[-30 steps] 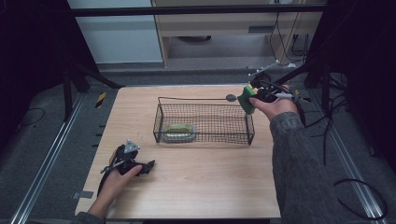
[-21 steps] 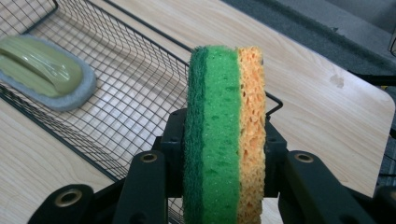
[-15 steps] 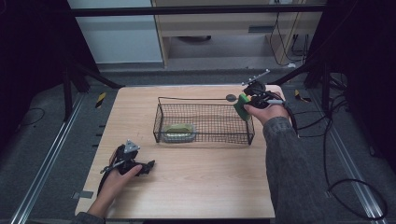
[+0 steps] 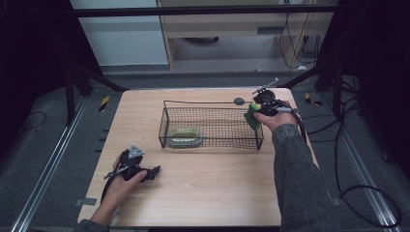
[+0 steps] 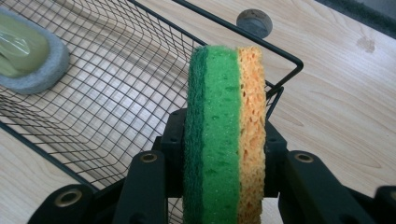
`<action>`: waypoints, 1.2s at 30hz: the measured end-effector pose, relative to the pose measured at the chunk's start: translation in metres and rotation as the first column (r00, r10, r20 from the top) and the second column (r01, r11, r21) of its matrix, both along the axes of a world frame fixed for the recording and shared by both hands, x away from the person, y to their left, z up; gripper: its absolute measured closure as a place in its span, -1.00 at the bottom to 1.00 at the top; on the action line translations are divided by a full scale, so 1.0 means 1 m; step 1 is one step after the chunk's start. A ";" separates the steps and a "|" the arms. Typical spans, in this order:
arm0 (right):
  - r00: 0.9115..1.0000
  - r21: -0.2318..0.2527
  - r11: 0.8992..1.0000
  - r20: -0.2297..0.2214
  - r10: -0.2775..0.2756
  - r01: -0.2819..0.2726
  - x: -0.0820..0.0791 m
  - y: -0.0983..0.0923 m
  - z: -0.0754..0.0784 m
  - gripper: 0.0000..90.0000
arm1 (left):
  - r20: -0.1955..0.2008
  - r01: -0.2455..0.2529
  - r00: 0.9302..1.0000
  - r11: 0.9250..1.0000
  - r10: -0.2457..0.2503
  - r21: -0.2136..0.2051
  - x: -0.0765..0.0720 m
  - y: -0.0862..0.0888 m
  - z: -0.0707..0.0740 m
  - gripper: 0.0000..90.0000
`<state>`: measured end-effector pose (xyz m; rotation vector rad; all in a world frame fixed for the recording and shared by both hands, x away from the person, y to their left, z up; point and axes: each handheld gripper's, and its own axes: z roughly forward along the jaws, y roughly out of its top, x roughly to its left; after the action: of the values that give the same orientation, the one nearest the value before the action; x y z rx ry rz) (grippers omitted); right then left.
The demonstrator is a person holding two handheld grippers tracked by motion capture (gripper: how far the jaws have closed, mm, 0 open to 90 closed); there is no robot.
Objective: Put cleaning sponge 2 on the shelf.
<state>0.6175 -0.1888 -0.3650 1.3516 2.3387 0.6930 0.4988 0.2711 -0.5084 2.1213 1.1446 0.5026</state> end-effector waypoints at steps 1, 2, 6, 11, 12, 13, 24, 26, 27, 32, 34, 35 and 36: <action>1.000 0.000 1.000 0.000 0.000 0.000 0.000 0.000 0.000 0.43 | 0.000 0.000 1.000 1.000 0.000 0.000 0.000 0.000 0.000 -1.00; 1.000 -0.002 1.000 -0.004 -0.005 0.005 0.002 -0.001 -0.002 0.43 | 0.000 0.000 1.000 1.000 0.000 0.000 0.000 0.000 0.000 -1.00; 1.000 0.001 1.000 -0.015 -0.014 0.014 0.004 -0.002 -0.006 0.43 | 0.000 0.000 1.000 1.000 0.000 0.000 0.000 0.000 0.000 -1.00; 0.999 0.004 1.000 -0.028 -0.019 0.019 0.006 -0.003 -0.012 0.43 | 0.000 -0.001 1.000 1.000 0.001 0.000 0.000 0.000 0.000 -1.00; 0.999 0.004 1.000 -0.028 -0.019 0.019 0.006 -0.003 -0.012 0.43 | 0.000 -0.001 1.000 1.000 0.001 0.000 0.000 0.000 0.000 -1.00; 0.999 0.001 1.000 -0.029 -0.018 0.018 0.006 -0.003 -0.013 0.43 | 0.000 -0.001 1.000 1.000 0.001 0.000 0.000 0.000 0.000 -1.00; 0.999 -0.011 1.000 -0.047 -0.020 0.020 0.011 0.000 -0.028 0.42 | 0.000 -0.001 1.000 1.000 0.001 0.000 0.000 0.000 0.000 -1.00; 0.999 -0.015 1.000 -0.051 -0.019 0.018 0.012 0.001 -0.031 0.42 | 0.000 -0.001 1.000 1.000 0.001 0.000 0.000 0.000 0.000 -1.00; 0.999 -0.015 1.000 -0.051 -0.019 0.018 0.012 0.001 -0.031 0.42 | 0.000 -0.001 1.000 1.000 0.001 0.000 0.000 0.000 0.000 -1.00; 0.998 -0.038 0.999 -0.056 -0.023 0.020 0.015 0.004 -0.038 0.42 | 0.000 -0.001 1.000 1.000 0.001 0.000 0.000 0.000 0.000 -1.00; 0.998 -0.046 0.999 -0.057 -0.024 0.021 0.015 0.006 -0.040 0.42 | 0.000 -0.001 1.000 1.000 0.001 0.000 0.000 0.000 0.000 -1.00; 0.998 -0.046 0.999 -0.057 -0.024 0.021 0.015 0.006 -0.040 0.42 | 0.000 -0.001 1.000 1.000 0.001 0.000 0.000 0.000 0.000 -1.00; 0.998 -0.053 0.998 -0.060 -0.021 0.018 0.016 0.007 -0.041 0.42 | 0.000 -0.001 1.000 1.000 0.001 0.000 0.000 0.000 0.000 -1.00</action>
<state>0.6334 -0.1819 -0.4061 1.3889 2.3700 0.5887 0.4991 0.2710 -0.5084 2.1210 1.1464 0.5029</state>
